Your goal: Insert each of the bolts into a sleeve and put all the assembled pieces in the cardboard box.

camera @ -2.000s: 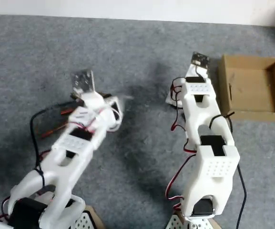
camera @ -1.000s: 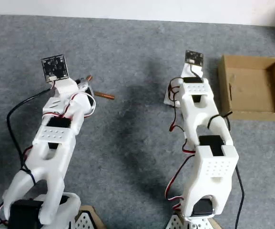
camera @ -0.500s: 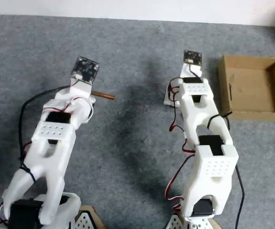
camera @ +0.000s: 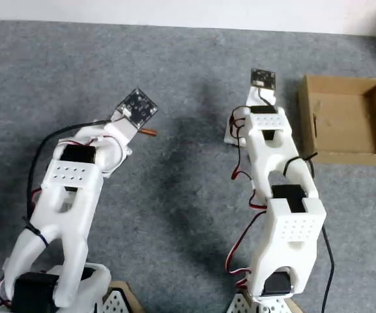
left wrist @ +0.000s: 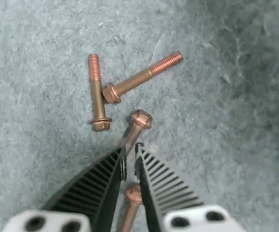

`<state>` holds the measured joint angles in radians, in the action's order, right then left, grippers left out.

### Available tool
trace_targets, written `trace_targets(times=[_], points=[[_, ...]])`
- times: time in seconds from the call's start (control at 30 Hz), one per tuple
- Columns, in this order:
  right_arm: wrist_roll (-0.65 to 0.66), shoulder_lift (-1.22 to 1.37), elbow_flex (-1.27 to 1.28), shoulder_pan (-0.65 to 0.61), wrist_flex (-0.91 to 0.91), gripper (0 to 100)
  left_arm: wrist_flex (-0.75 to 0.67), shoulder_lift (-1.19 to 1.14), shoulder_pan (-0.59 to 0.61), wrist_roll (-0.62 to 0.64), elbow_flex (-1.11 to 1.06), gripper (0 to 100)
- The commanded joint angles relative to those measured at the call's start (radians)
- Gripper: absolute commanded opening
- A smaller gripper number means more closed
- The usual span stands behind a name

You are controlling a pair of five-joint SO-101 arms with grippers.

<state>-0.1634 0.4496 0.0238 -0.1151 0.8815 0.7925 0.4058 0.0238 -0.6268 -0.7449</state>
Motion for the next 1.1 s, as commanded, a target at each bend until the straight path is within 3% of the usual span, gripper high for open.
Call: trace_targets(times=[0.0,0.1,0.23,0.43,0.57,0.8,1.07], points=[[0.011,-0.004,-0.008,-0.024,-0.016,0.6,0.040,0.030,-0.013,-0.048,0.053,10],[0.011,-0.004,-0.008,-0.024,-0.016,0.6,0.055,0.030,-0.004,-0.052,0.053,16],[0.011,-0.004,-0.008,-0.024,-0.016,0.6,0.060,-0.015,0.002,-0.052,0.067,16],[0.011,-0.002,-0.008,-0.025,-0.016,0.6,0.236,-0.255,0.013,-0.052,0.302,16],[0.041,-0.002,-0.008,-0.031,-0.016,0.6,0.269,-0.349,0.036,-0.061,0.398,16],[0.046,-0.002,-0.004,-0.041,-0.044,0.6,0.353,-0.420,0.093,-0.292,0.490,16],[0.046,-0.002,-0.004,-0.041,-0.047,0.6,0.450,-0.616,0.120,-0.413,0.667,16]])
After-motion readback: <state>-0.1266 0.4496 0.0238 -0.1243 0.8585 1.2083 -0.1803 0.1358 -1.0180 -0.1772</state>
